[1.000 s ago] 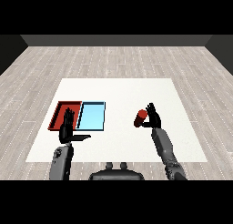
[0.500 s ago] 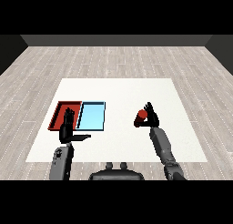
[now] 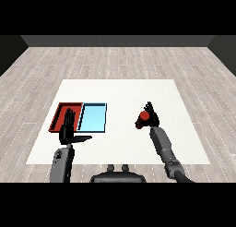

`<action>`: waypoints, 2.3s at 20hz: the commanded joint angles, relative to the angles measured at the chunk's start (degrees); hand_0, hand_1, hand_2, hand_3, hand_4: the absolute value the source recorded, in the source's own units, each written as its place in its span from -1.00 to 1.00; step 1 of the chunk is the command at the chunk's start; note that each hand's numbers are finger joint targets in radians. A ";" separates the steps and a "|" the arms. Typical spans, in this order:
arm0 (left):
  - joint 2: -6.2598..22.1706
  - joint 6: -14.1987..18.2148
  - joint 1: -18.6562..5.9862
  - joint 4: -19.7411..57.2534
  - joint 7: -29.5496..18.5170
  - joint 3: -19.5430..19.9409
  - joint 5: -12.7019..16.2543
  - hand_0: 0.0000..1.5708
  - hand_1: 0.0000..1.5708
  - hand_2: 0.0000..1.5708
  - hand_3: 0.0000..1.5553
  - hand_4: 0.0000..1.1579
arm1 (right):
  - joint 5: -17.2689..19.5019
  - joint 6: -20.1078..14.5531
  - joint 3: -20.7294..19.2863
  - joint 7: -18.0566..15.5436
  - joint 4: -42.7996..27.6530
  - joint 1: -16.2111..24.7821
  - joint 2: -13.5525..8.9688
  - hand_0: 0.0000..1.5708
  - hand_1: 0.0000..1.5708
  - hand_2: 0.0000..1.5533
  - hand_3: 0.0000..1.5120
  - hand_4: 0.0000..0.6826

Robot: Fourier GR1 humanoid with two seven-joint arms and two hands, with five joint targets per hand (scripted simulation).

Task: Pick the red can and put it in the red box

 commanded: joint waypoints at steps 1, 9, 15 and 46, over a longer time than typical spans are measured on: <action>-0.53 0.62 -2.02 3.21 -2.44 -0.38 -1.31 -1.00 -1.00 -1.00 -1.00 -1.00 | -0.08 -0.69 0.28 0.46 0.52 -0.31 0.26 -1.00 -1.00 -1.00 -1.00 -1.00; 0.41 1.00 -2.25 -0.85 2.49 1.15 0.75 -1.00 -1.00 -1.00 -1.00 -1.00 | 0.06 -1.84 0.87 1.62 -0.09 -1.84 1.01 -1.00 -1.00 -1.00 -1.00 -1.00; 0.18 0.89 -4.25 3.04 1.28 1.60 1.01 -1.00 -1.00 -1.00 -1.00 -1.00 | 1.92 0.79 -0.37 -3.58 11.51 -4.94 -2.11 -1.00 -1.00 -1.00 -1.00 -1.00; -0.68 -1.47 1.13 1.93 -0.52 -5.78 -4.53 -1.00 -1.00 -1.00 -1.00 -1.00 | 4.10 -9.79 6.08 8.35 -24.34 4.74 -0.63 0.83 0.83 0.87 0.87 0.90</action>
